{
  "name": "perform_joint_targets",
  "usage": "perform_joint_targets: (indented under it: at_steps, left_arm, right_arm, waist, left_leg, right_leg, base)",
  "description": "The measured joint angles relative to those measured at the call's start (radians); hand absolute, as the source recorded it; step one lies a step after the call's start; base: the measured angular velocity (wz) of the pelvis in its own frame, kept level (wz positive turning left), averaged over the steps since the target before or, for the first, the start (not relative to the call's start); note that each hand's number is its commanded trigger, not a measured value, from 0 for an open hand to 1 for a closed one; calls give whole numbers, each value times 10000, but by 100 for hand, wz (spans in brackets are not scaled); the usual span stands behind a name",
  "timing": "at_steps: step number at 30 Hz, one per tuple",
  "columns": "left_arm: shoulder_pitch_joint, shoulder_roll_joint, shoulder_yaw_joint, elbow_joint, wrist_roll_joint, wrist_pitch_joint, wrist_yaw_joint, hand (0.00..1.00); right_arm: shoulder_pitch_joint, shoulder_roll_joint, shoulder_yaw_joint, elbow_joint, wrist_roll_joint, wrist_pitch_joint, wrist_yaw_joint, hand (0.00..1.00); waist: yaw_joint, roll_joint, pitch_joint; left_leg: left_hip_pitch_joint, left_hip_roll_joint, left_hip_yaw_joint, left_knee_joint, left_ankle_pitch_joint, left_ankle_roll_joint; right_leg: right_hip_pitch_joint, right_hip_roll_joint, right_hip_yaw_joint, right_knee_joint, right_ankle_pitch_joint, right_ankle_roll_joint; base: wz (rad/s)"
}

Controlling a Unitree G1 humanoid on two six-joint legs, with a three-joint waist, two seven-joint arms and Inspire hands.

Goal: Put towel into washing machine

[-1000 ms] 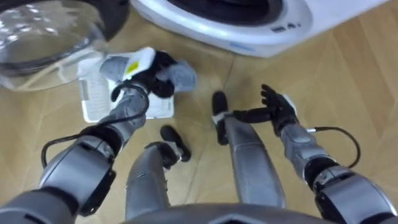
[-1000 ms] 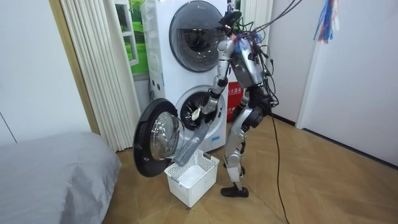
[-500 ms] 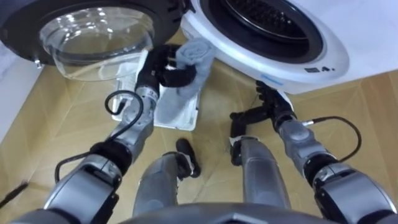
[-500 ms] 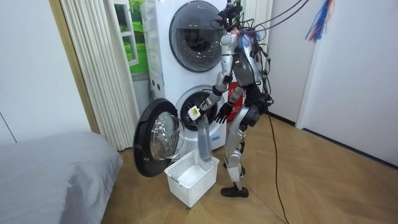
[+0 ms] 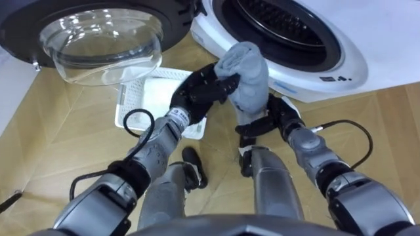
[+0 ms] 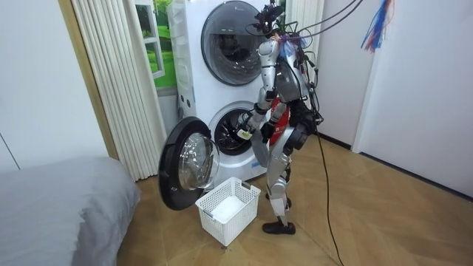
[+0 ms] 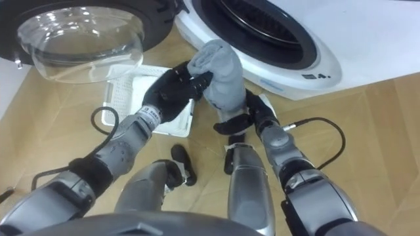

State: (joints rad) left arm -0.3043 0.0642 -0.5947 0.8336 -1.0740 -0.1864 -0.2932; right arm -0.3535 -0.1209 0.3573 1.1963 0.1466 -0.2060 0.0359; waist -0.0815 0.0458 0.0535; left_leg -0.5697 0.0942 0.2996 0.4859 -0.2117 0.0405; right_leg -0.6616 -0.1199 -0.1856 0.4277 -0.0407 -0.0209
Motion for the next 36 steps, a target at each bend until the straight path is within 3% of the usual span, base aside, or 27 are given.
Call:
perform_joint_targets:
  at_steps: [6,7,8,14,23,26,28,29,30,31,33,36]
  left_arm:
    - [-96,-8,39,-251,-351,327,-266,100]
    - [-139,-7,38,-303,-352,343,-266,100]
    - [-150,6,45,-450,-354,359,-266,100]
    - [-152,-8,122,-1361,-439,382,-277,100]
    - [-172,-275,144,-1476,-929,503,-372,100]
    - [-171,-306,128,-1476,-929,546,-375,61]
    - [-169,-304,164,-1476,-936,552,-374,71]
    - [-167,-294,203,-1475,-936,567,-374,88]
    - [-167,-281,219,-1474,-945,568,-374,88]
    - [-167,-258,239,-1473,-952,568,-374,80]
    - [-155,-229,230,-1474,-985,583,-378,0]
    - [6,-111,291,-1474,-1557,757,-404,0]
  right_arm:
    - [-123,18,-301,1,0,28,-67,0]
    - [-140,13,-291,8,5,27,-117,5]
    - [-142,1,-285,11,14,21,-119,100]
    - [-19,-2,-366,13,2,27,-101,100]
    - [-17,-16,-863,56,-79,158,-67,100]
    - [-3,-15,-988,56,-96,232,-57,100]
    - [21,-14,-1065,56,-121,253,-50,100]
    - [39,-10,-1063,61,-114,254,-51,100]
    - [39,-9,-1051,66,-83,260,-53,100]
    - [39,9,-1042,73,-36,288,-58,100]
    - [57,1,-1045,108,8,338,-100,100]
    - [146,-35,-1053,69,45,389,-114,100]
  waist:
    - [67,93,-58]
    - [65,104,-65]
    - [65,106,-65]
    - [10,126,-58]
    - [3,157,-53]
    - [36,201,-49]
    - [50,270,-49]
    - [61,300,-54]
    - [73,306,-51]
    - [107,323,-48]
    - [206,360,-56]
    - [361,399,-59]
  left_leg:
    - [-24,13,-25,4,0,-2]
    - [-19,13,-25,-1,1,-3]
    - [-17,17,-25,-8,1,-3]
    - [93,143,-89,-18,-1,-7]
    - [223,182,-147,-62,-19,-49]
    - [221,186,-151,-80,-30,-65]
    - [227,185,-164,-115,-29,-66]
    - [254,178,-167,-165,-23,-74]
    - [270,170,-167,-197,-12,-84]
    - [293,162,-165,-230,-6,-93]
    - [333,145,-156,-246,-1,-102]
    - [377,137,-142,-360,10,-117]
  right_leg:
    - [3,-7,-62,-12,4,-6]
    - [3,-10,-59,-2,3,-7]
    - [8,-8,-55,3,2,-8]
    - [270,57,-104,-161,38,-16]
    - [567,230,-113,-501,103,-8]
    - [566,237,-115,-532,102,-7]
    - [590,246,-123,-588,105,-2]
    - [603,249,-118,-613,110,3]
    - [603,240,-116,-613,111,4]
    - [603,235,-118,-616,111,4]
    - [605,231,-104,-629,110,4]
    - [620,206,-112,-625,99,-5]
  base:
    - [2]
    - [0]
    - [0]
    - [3]
    - [0]
    - [0]
    - [0]
    - [0]
    - [0]
    - [-3]
    - [-4]
    - [0]
